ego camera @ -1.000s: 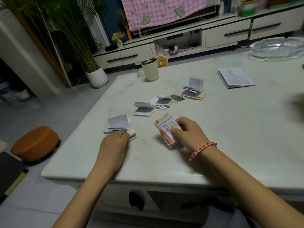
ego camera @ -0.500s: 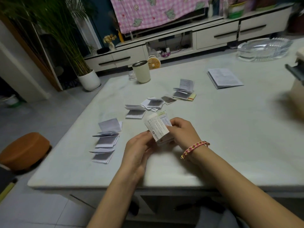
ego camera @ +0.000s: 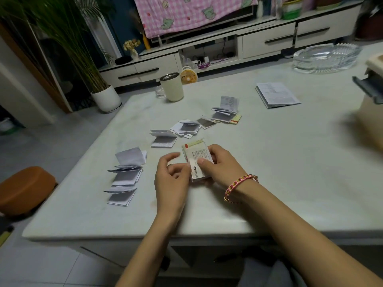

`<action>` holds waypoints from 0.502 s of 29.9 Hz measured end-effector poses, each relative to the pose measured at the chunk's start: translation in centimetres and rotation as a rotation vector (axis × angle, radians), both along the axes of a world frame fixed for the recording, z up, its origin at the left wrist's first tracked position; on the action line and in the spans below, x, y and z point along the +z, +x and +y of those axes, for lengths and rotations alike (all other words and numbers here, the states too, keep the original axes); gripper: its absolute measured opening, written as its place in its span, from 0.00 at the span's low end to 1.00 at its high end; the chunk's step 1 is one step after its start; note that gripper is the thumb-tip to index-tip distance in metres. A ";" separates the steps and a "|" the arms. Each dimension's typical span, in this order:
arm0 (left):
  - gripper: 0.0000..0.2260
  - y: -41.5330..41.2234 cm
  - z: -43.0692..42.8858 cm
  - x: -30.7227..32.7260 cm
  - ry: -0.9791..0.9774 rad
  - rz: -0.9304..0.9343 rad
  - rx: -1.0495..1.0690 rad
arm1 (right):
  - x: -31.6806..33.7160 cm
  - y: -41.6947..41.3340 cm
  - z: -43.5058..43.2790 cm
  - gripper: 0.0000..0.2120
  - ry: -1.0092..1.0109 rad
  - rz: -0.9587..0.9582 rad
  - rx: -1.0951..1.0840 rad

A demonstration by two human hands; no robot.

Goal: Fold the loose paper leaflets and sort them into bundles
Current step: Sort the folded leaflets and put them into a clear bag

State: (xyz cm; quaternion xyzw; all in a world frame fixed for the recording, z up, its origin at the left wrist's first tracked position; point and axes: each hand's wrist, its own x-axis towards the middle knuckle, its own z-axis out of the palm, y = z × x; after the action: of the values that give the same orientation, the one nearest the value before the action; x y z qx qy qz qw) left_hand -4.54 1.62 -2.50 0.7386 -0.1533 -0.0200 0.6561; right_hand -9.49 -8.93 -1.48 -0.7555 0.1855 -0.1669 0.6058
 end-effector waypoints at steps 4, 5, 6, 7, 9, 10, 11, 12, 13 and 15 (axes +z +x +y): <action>0.08 -0.1 -0.7 -0.3 0.056 -0.079 -0.076 | 0.0 0.0 0.0 0.06 -0.025 -0.002 -0.001; 0.07 -0.3 -0.8 -0.4 0.118 -0.147 -0.103 | -0.1 -0.1 0.1 0.08 -0.043 -0.004 -0.001; 0.06 -0.4 -0.9 -0.5 0.148 -0.198 -0.106 | -0.1 -0.1 0.2 0.08 -0.044 -0.012 -0.003; 0.05 -0.5 -1.0 -0.6 0.145 -0.212 -0.097 | -0.2 -0.1 0.3 0.06 -0.036 -0.020 -0.005; 0.03 -0.3 -1.2 -0.7 0.080 -0.164 -0.067 | -0.2 -0.1 0.5 0.05 -0.021 -0.029 0.000; 0.04 -0.2 -1.3 -0.8 0.036 -0.120 -0.053 | -0.3 -0.1 0.5 0.04 -0.010 -0.031 0.010; 0.05 -0.1 -1.3 -0.9 -0.007 -0.077 -0.039 | -0.4 -0.1 0.5 0.04 -0.007 -0.037 0.024; 0.07 0.1 -1.3 -0.9 -0.042 -0.047 -0.025 | -0.4 -0.1 0.5 0.03 -0.016 -0.041 0.031; 0.07 0.2 -1.2 -1.0 -0.063 -0.022 -0.016 | -0.4 -0.1 0.5 0.03 -0.045 -0.044 0.032; 0.08 0.1 -1.1 -0.9 -0.082 -0.005 -0.009 | -0.3 -0.1 0.5 0.04 -0.092 -0.059 0.009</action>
State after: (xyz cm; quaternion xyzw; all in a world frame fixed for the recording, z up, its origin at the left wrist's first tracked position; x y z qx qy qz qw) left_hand -4.44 0.53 -3.44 0.7106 -0.1590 -0.0148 0.6852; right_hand -9.55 -8.44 -1.75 -0.7782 0.1562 -0.1948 0.5763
